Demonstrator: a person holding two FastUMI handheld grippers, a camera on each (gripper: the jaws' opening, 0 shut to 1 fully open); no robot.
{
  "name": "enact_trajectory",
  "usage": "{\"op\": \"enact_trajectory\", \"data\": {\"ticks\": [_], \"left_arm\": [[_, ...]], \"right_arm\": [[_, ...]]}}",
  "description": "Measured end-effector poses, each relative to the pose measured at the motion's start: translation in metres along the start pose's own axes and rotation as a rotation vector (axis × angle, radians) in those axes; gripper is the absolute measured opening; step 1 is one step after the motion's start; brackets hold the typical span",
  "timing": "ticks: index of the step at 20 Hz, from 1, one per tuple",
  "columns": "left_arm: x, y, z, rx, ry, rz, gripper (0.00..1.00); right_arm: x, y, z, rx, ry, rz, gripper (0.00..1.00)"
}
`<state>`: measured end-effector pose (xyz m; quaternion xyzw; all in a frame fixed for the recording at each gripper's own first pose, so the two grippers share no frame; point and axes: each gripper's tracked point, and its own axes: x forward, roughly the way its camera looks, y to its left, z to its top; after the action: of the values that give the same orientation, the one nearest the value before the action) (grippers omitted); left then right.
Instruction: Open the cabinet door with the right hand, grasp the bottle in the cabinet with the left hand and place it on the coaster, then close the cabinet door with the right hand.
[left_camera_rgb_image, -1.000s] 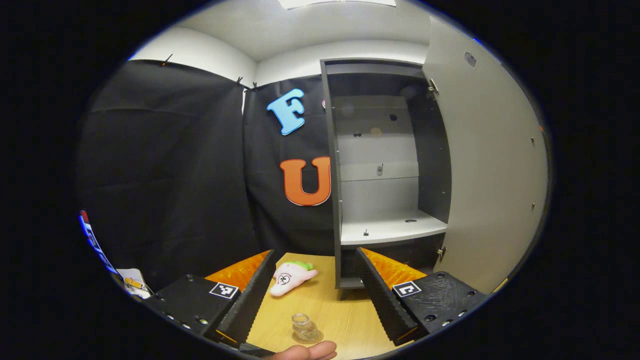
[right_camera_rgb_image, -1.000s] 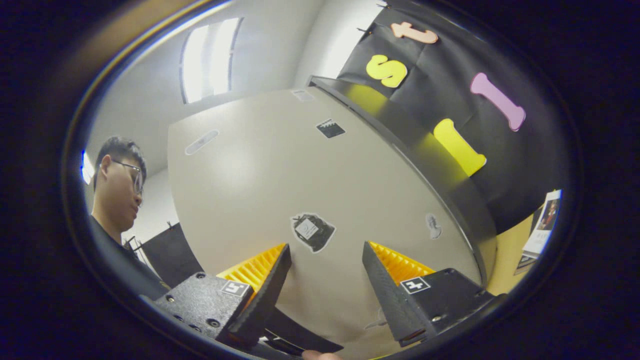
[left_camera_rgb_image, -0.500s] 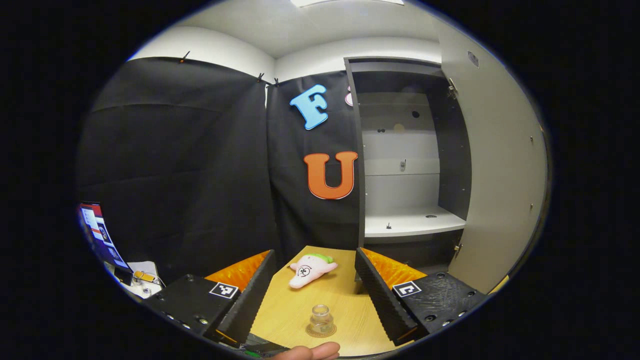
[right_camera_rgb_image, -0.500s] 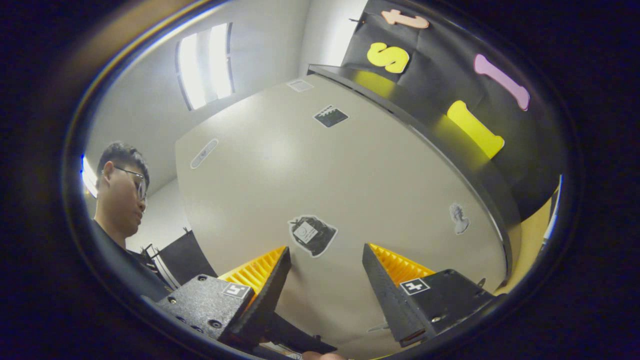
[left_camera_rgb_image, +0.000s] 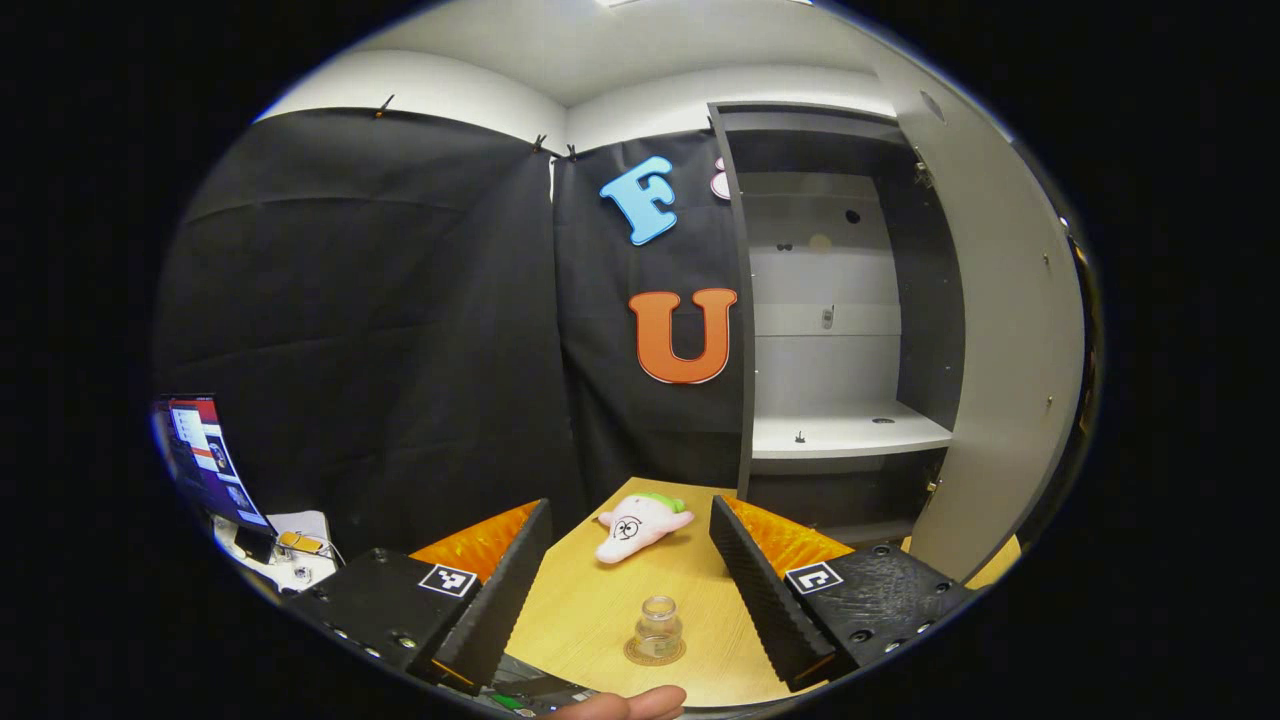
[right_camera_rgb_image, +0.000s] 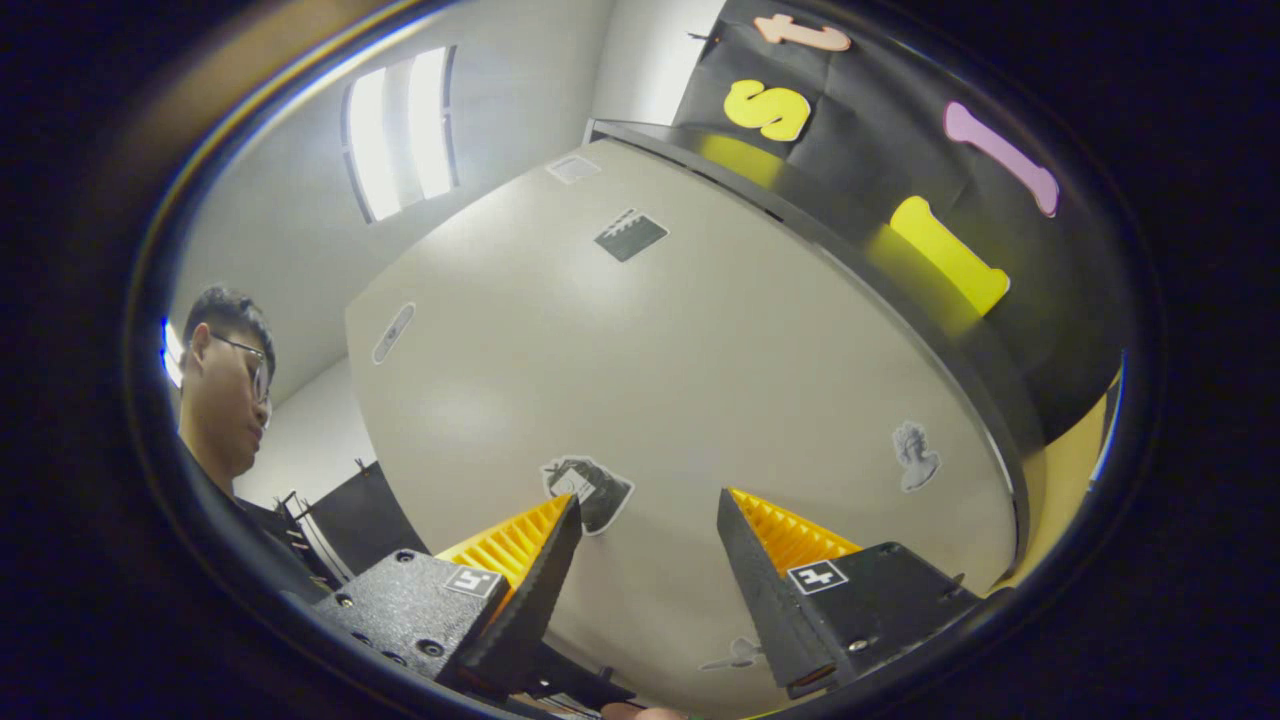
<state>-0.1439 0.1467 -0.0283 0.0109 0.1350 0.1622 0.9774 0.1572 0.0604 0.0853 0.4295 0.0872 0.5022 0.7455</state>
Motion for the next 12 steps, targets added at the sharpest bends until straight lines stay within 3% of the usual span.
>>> {"op": "enact_trajectory", "data": {"ticks": [6, 11, 12], "left_arm": [[-0.003, -0.006, -0.001, 0.052, 0.009, -0.005, 0.96], [-0.004, -0.016, -0.006, 0.086, 0.020, -0.019, 0.96], [-0.005, -0.019, -0.007, 0.085, 0.024, -0.024, 0.96]], "right_arm": [[0.005, -0.005, -0.002, 0.052, 0.006, 0.033, 0.88], [0.022, -0.024, -0.008, 0.034, 0.020, -0.019, 0.89], [0.026, -0.029, -0.010, 0.025, 0.025, -0.035, 0.93]]}}
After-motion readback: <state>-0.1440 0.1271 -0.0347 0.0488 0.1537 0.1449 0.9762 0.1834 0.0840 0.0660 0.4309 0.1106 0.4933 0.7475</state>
